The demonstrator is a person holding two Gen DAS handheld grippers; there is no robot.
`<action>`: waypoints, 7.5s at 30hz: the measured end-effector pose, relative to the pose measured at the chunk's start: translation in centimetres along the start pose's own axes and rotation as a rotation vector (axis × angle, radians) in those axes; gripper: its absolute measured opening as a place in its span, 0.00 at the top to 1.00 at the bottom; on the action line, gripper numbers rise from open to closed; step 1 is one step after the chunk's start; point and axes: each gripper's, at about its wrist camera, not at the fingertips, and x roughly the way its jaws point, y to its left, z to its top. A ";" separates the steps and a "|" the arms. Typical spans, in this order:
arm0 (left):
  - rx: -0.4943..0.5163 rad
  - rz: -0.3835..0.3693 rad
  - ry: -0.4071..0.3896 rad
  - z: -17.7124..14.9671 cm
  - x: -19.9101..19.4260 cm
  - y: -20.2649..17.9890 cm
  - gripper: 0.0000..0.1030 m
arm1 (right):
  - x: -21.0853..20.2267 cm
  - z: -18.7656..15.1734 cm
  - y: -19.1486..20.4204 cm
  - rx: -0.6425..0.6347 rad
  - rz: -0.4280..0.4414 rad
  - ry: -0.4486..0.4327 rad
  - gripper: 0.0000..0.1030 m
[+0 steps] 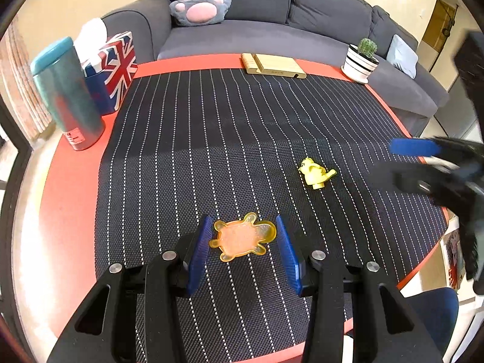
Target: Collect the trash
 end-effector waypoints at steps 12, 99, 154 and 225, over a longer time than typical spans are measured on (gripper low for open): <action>-0.026 -0.025 -0.008 -0.6 -0.3 1.5 0.58 | 6.4 2.4 0.8 0.045 -0.037 0.183 0.20; 0.200 -0.215 -0.168 -13.7 -13.6 -6.1 0.58 | -11.9 -22.8 4.2 -0.032 0.052 -0.150 0.14; 0.178 -0.245 -0.197 -13.0 -14.4 -6.4 0.07 | -14.2 -22.0 3.0 0.017 -0.013 -0.205 0.06; 0.151 -0.194 -0.224 -6.1 -14.2 -3.9 0.06 | -16.4 -15.4 2.1 -0.026 -0.065 -0.303 0.06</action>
